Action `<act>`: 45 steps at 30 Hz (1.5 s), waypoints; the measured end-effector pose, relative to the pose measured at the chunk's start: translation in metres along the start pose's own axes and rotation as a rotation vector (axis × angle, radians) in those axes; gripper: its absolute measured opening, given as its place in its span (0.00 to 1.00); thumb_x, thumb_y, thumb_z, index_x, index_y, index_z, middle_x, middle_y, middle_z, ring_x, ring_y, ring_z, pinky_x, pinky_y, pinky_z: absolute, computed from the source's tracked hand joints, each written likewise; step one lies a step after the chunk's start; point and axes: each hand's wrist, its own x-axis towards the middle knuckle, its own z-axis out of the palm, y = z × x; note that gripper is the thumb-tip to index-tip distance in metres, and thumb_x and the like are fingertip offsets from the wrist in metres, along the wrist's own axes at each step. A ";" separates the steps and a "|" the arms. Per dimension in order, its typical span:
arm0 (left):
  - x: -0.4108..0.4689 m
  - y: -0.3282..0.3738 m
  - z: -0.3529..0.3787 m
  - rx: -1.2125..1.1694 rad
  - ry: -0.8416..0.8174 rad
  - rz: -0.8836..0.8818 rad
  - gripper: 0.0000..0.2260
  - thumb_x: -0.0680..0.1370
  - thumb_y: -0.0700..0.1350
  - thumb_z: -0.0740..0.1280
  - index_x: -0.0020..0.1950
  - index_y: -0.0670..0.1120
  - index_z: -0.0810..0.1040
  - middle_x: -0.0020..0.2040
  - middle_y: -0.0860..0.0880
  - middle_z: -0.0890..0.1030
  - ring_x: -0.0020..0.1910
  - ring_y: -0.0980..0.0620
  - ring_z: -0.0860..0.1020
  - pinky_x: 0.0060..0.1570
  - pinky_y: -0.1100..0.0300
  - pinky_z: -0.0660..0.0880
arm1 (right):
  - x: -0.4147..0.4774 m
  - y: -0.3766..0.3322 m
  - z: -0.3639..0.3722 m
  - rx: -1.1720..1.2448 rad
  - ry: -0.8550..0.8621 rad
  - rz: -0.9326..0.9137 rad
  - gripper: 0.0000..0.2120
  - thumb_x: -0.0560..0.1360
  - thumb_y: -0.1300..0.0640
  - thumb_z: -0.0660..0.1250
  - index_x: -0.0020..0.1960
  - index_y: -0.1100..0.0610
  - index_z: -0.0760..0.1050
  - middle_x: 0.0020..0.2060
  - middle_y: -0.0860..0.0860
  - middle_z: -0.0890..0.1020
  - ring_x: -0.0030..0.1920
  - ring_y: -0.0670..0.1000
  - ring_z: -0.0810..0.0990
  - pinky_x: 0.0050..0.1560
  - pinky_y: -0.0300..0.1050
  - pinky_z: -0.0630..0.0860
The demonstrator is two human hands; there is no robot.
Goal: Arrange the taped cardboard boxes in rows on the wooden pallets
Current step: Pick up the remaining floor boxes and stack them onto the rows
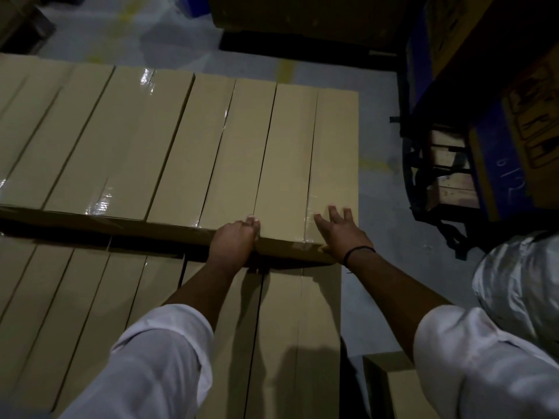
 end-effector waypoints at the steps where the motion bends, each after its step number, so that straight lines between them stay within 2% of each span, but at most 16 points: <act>1: 0.001 -0.002 0.003 0.002 0.001 0.001 0.20 0.82 0.44 0.65 0.74 0.46 0.67 0.69 0.46 0.77 0.53 0.49 0.81 0.48 0.54 0.81 | 0.000 0.000 0.001 -0.003 0.002 -0.002 0.43 0.77 0.49 0.72 0.81 0.44 0.47 0.82 0.54 0.44 0.80 0.66 0.42 0.68 0.71 0.71; 5: 0.002 -0.004 0.010 -0.013 0.008 -0.014 0.23 0.81 0.45 0.68 0.75 0.47 0.66 0.68 0.46 0.78 0.53 0.49 0.82 0.47 0.53 0.82 | 0.002 0.002 0.003 0.010 0.016 -0.005 0.43 0.77 0.49 0.72 0.81 0.43 0.47 0.82 0.54 0.45 0.80 0.66 0.42 0.69 0.70 0.70; 12: -0.001 -0.003 0.010 -0.002 0.037 -0.011 0.25 0.80 0.43 0.69 0.76 0.47 0.67 0.74 0.46 0.74 0.58 0.48 0.82 0.50 0.51 0.82 | 0.001 0.007 0.007 0.047 0.041 -0.023 0.43 0.77 0.48 0.72 0.81 0.43 0.48 0.82 0.53 0.45 0.81 0.65 0.41 0.70 0.70 0.69; 19: -0.003 0.000 0.007 -0.027 0.044 -0.027 0.24 0.79 0.42 0.70 0.74 0.47 0.69 0.68 0.47 0.79 0.52 0.49 0.83 0.45 0.52 0.83 | 0.003 0.007 0.003 0.063 0.035 -0.022 0.43 0.77 0.47 0.72 0.82 0.42 0.48 0.83 0.53 0.44 0.81 0.65 0.41 0.72 0.70 0.66; 28: -0.005 0.007 0.004 0.013 0.024 -0.073 0.23 0.80 0.40 0.66 0.74 0.47 0.67 0.70 0.45 0.77 0.54 0.47 0.83 0.45 0.52 0.82 | 0.006 0.009 0.002 0.052 0.038 -0.032 0.43 0.77 0.47 0.72 0.82 0.43 0.48 0.82 0.53 0.45 0.80 0.65 0.41 0.71 0.71 0.66; 32: -0.007 0.010 0.007 0.029 0.039 -0.074 0.25 0.80 0.39 0.66 0.77 0.46 0.65 0.76 0.45 0.72 0.59 0.47 0.81 0.49 0.52 0.82 | 0.003 0.007 0.003 0.081 0.043 -0.019 0.43 0.78 0.48 0.72 0.82 0.42 0.47 0.83 0.52 0.43 0.81 0.64 0.39 0.71 0.71 0.66; 37: -0.009 0.009 0.011 0.013 0.037 -0.087 0.28 0.81 0.38 0.66 0.80 0.47 0.62 0.78 0.45 0.69 0.59 0.45 0.81 0.52 0.51 0.81 | -0.012 0.002 0.011 0.107 0.100 0.008 0.39 0.81 0.50 0.67 0.82 0.41 0.46 0.82 0.51 0.41 0.81 0.61 0.38 0.71 0.70 0.67; 41: -0.012 0.012 0.011 -0.012 0.041 -0.103 0.29 0.80 0.38 0.67 0.80 0.47 0.62 0.78 0.45 0.68 0.62 0.45 0.80 0.53 0.50 0.81 | -0.038 -0.010 0.028 0.155 0.117 0.023 0.38 0.82 0.57 0.64 0.82 0.42 0.45 0.82 0.51 0.40 0.81 0.58 0.39 0.75 0.68 0.60; 45: -0.013 0.015 0.008 -0.017 0.038 -0.085 0.31 0.80 0.39 0.68 0.81 0.46 0.60 0.79 0.45 0.66 0.68 0.44 0.75 0.59 0.50 0.79 | -0.069 -0.019 0.036 0.113 0.121 0.014 0.37 0.82 0.55 0.64 0.83 0.46 0.47 0.83 0.52 0.44 0.82 0.59 0.44 0.77 0.63 0.60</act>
